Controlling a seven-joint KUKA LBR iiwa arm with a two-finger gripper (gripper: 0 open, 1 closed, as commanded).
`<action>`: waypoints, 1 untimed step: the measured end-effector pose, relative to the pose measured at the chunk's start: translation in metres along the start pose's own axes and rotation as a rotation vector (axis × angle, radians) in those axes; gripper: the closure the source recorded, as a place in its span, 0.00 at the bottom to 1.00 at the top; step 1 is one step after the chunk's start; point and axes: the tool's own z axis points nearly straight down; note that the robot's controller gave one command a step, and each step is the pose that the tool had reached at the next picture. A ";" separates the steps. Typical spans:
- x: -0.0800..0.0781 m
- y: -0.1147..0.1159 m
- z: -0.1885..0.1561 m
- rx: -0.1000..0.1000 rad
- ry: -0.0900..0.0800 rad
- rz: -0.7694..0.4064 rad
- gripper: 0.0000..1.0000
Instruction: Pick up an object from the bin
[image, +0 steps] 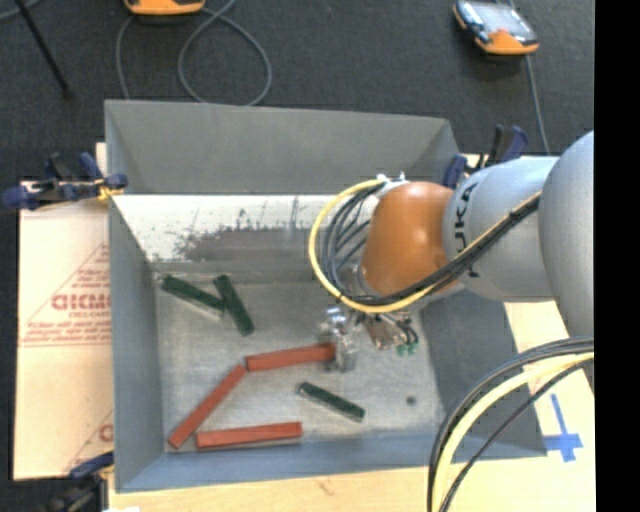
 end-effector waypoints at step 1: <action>0.025 0.022 -0.107 0.002 -0.004 -0.004 1.00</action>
Offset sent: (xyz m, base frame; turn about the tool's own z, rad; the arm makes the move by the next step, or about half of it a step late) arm -0.0324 0.0159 0.1019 -0.0033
